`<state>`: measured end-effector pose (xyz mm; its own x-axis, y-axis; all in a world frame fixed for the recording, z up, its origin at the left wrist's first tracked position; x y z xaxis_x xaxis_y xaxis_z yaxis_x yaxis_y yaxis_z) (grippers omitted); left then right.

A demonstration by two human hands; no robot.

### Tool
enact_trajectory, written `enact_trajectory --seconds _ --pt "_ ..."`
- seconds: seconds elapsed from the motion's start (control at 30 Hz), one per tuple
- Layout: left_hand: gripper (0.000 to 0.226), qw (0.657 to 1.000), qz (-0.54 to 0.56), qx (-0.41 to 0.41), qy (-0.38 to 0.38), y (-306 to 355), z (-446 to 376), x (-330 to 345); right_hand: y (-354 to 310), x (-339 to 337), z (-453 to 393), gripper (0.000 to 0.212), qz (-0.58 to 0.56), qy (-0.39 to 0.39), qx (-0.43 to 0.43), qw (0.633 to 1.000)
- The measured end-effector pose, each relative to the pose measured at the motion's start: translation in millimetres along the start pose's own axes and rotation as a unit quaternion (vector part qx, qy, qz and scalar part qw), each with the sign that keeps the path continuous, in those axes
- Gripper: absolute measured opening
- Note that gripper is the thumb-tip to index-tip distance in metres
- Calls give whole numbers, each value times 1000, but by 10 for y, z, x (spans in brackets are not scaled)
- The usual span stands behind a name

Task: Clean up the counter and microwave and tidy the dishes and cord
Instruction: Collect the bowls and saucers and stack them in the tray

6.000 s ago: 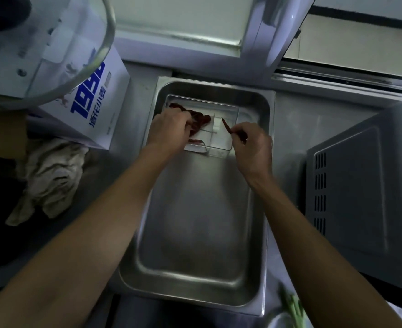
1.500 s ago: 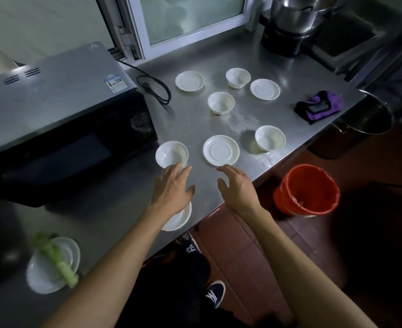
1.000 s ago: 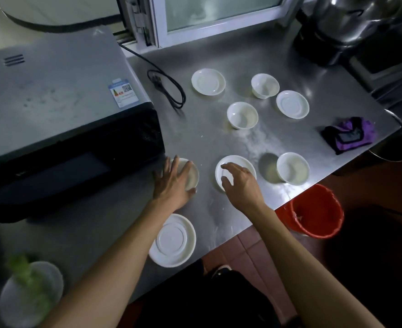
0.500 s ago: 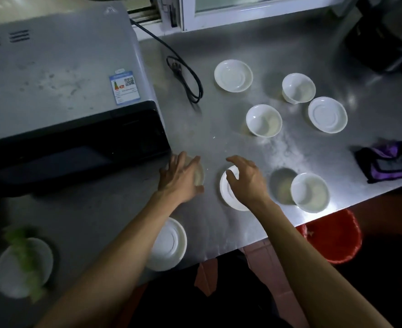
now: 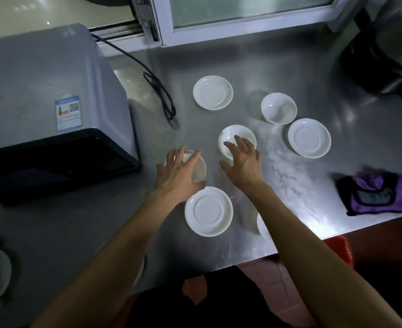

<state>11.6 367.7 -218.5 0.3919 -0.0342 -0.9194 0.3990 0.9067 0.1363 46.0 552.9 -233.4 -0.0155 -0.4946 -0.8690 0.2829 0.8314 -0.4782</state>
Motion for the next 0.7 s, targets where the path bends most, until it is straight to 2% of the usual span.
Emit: enact_trajectory --seconds 0.37,0.57,0.7 --pt "91 999 10 -33 -1 197 -298 -21 271 61 -518 92 73 -99 5 992" --pt "90 998 14 -54 12 202 -304 18 281 114 -595 89 78 -126 1 989" --pt "89 997 15 -69 19 142 -221 30 231 103 -592 87 80 -113 -6 990"
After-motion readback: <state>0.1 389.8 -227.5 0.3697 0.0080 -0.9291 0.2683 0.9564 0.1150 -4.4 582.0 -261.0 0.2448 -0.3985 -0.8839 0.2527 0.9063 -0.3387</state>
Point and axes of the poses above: each hand's wrist, its own z-axis away from the middle knuckle, its own x-axis out of the palm, y = z × x, the point moved 5 cm from there along -z, towards the middle knuckle, and after that the axes turned 5 degrees about -z, right-handed, at the moved point
